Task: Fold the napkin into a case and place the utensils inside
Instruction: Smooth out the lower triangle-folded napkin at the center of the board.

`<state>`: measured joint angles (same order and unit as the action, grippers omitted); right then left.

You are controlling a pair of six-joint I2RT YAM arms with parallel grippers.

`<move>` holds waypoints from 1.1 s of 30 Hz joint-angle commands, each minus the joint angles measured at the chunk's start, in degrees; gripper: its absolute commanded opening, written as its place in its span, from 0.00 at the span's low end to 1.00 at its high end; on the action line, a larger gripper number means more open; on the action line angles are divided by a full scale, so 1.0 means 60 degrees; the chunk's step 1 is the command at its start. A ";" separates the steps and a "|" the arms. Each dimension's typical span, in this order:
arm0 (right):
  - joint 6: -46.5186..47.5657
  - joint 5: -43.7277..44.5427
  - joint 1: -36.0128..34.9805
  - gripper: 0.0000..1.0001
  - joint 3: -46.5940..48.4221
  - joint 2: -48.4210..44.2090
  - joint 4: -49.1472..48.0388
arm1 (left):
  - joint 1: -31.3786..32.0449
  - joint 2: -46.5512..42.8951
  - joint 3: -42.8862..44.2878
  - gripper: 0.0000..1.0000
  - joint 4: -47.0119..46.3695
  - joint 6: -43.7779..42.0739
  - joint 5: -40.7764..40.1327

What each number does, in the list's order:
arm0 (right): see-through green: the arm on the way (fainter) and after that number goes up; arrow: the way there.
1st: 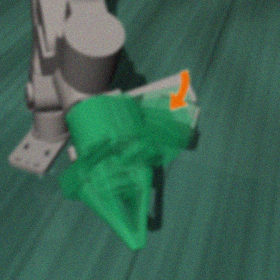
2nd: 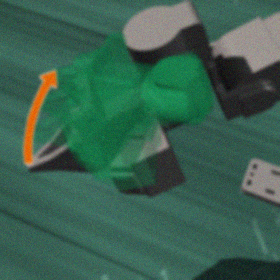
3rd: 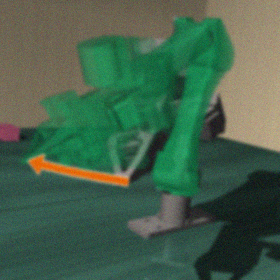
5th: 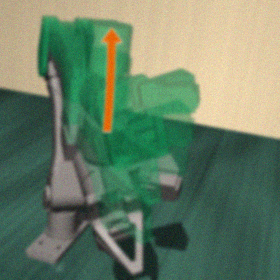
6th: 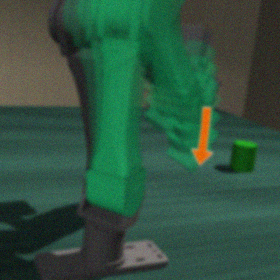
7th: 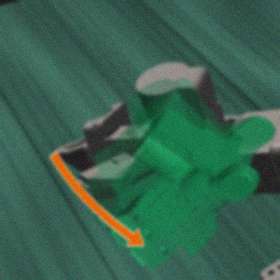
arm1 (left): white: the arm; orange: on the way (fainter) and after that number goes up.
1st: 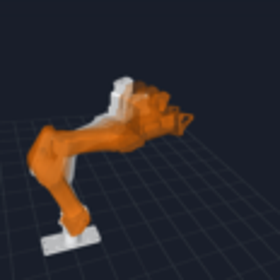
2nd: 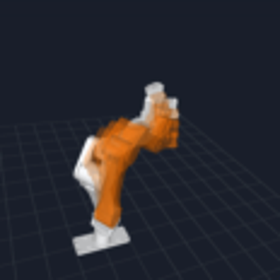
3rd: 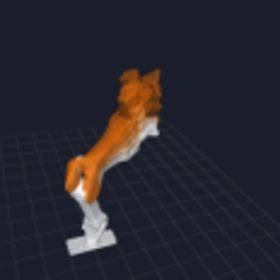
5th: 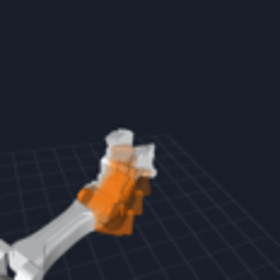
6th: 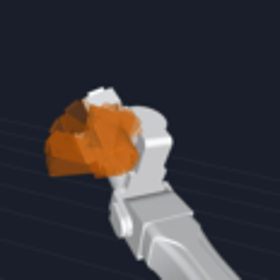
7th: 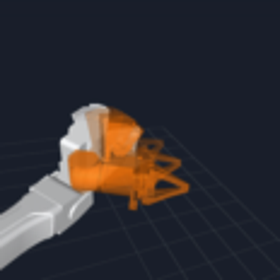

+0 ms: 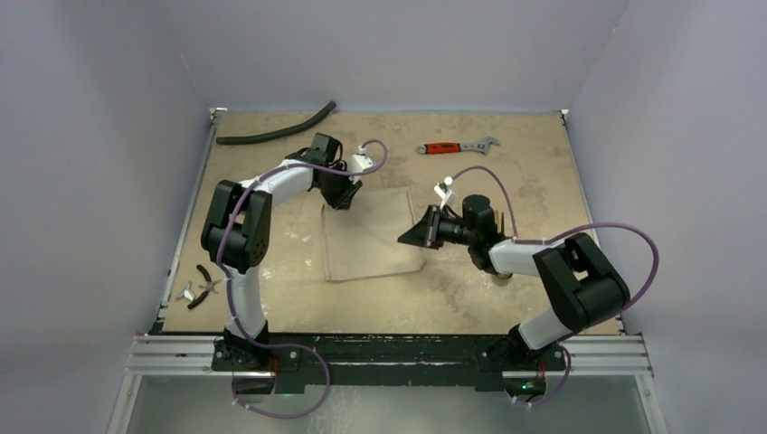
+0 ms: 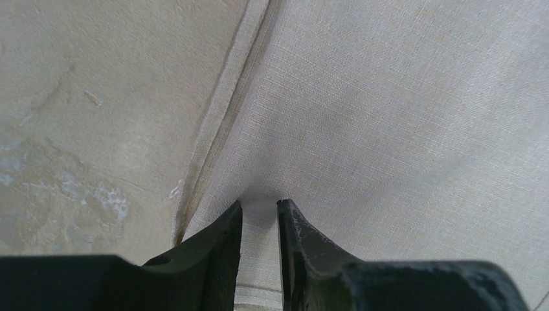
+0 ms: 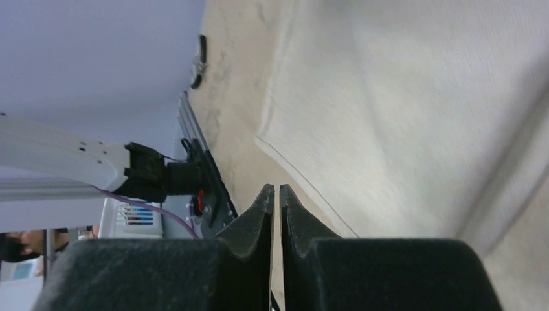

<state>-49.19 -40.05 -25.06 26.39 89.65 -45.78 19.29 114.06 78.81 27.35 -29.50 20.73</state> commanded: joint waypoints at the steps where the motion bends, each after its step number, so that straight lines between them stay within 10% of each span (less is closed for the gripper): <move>1: 0.0791 -0.0272 0.0024 0.07 0.1067 -0.0139 0.1317 | -0.0023 -0.0782 0.0820 0.28 0.0505 0.0255 0.0498; 15: 0.0750 -0.0538 0.0391 0.00 0.0800 0.3295 -0.0807 | -0.0047 -0.1355 -0.0503 0.31 0.0354 0.0071 0.0430; 33: 0.0225 -0.0448 0.0456 0.01 0.0175 0.2894 -0.1790 | -0.0871 -0.0553 -0.1017 0.24 -0.1408 -0.0014 -0.1828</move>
<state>-46.89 -43.03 -22.48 28.51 106.56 -53.19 13.98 110.21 74.08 22.76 -28.23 12.56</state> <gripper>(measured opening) 0.009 0.246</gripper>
